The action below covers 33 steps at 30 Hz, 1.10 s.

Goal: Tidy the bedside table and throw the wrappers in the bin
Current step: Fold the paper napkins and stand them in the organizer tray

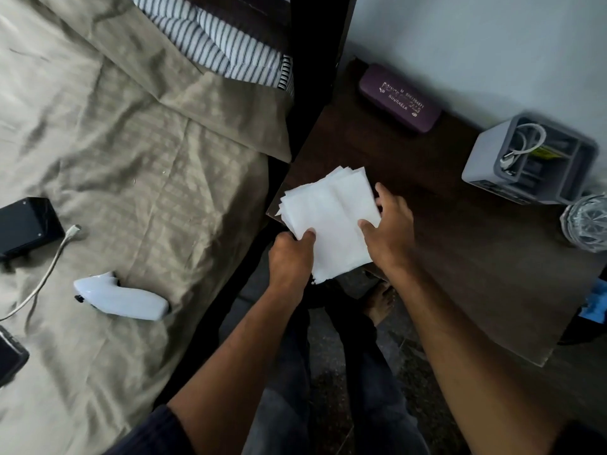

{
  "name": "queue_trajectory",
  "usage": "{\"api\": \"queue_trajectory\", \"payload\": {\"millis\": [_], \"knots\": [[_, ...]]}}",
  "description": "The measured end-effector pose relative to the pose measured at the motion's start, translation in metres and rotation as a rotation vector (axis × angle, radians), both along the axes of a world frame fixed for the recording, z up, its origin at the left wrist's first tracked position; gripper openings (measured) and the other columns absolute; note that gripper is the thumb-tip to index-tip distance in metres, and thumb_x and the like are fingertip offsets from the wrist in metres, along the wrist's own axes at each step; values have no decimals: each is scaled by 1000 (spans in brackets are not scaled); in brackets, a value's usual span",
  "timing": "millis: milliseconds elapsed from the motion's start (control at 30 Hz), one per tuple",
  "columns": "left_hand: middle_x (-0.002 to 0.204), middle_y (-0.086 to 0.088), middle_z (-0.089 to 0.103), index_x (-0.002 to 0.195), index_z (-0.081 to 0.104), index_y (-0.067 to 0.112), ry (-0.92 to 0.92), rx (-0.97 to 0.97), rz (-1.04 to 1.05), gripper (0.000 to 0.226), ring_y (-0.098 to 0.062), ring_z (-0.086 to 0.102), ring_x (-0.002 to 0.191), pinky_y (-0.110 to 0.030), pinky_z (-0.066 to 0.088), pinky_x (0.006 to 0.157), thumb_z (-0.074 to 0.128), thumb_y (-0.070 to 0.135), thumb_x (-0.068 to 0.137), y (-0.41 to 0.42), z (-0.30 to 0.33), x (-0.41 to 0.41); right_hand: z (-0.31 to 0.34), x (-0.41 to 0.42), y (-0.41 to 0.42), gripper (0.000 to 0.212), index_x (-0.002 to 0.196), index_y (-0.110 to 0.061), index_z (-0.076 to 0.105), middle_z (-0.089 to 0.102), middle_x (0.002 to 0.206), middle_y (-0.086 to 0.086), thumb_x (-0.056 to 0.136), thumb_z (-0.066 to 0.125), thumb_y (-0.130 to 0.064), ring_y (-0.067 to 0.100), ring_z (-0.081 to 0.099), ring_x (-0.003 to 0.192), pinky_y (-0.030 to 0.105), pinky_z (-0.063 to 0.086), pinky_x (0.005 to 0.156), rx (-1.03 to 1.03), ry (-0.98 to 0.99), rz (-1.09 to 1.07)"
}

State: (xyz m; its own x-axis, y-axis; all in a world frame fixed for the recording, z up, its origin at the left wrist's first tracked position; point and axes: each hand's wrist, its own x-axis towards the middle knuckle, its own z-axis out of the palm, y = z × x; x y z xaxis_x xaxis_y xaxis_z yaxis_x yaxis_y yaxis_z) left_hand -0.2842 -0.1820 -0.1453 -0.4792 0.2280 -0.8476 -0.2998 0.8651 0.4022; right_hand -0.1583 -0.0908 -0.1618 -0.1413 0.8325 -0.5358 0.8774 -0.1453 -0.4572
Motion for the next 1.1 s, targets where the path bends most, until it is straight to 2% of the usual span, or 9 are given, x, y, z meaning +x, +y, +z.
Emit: {"api": "queue_trajectory", "payload": {"millis": [167,233,300,433,500,600,767,933,1100], "knots": [[80,-1,65,78,60,9,174,38,-114,34,-16,61,70,-28,46,60,65,40,91,2,4,-8,2,1,9,63,146,-21,49,54,134,3,88,72,-13,21,59,116,39,54,96,-39,111,-107],[89,0,68,89,61,13,80,85,-66,25,-13,64,77,-28,50,63,66,38,89,8,4,-9,2,6,12,60,143,-20,53,58,129,3,87,75,-18,18,61,107,38,55,90,-43,128,-137],[108,-3,72,108,65,17,-74,141,33,27,-21,69,93,-39,59,78,63,33,86,15,8,-9,3,11,15,55,138,-20,58,61,125,3,86,77,-23,16,63,100,34,55,84,-60,147,-180],[113,-10,75,117,67,20,-367,248,263,35,-35,71,103,-57,58,88,59,21,83,21,22,-12,5,22,18,48,130,-21,64,67,118,-1,87,76,-38,9,64,96,31,57,84,-174,221,-291],[101,-10,78,113,68,17,-460,255,321,33,-36,72,94,-56,58,82,54,21,83,25,26,-14,7,25,18,48,126,-21,67,70,115,-4,87,74,-48,12,67,102,41,59,90,-261,271,-321],[83,-8,78,103,70,16,-523,300,332,29,-31,74,74,-43,60,65,47,20,85,32,34,-17,11,28,18,42,107,-20,74,77,104,-5,85,72,-55,18,73,98,40,61,85,-376,373,-348],[89,-9,77,103,71,15,-521,298,277,33,-32,73,77,-43,59,64,48,20,81,43,37,-19,16,35,22,46,108,-9,76,79,109,6,80,80,-46,32,74,106,50,59,93,-621,632,-550],[108,-7,77,117,67,21,-422,332,129,29,-30,74,96,-47,61,71,62,19,88,53,37,-20,26,46,34,33,112,-7,74,79,110,6,84,80,-25,32,75,104,52,62,85,-531,677,-560],[108,-1,79,117,68,13,-267,372,46,38,-23,76,98,-43,63,75,80,17,82,63,35,-15,42,48,50,26,105,-13,76,80,105,4,84,81,-26,27,77,98,53,62,85,-453,680,-520]]}}
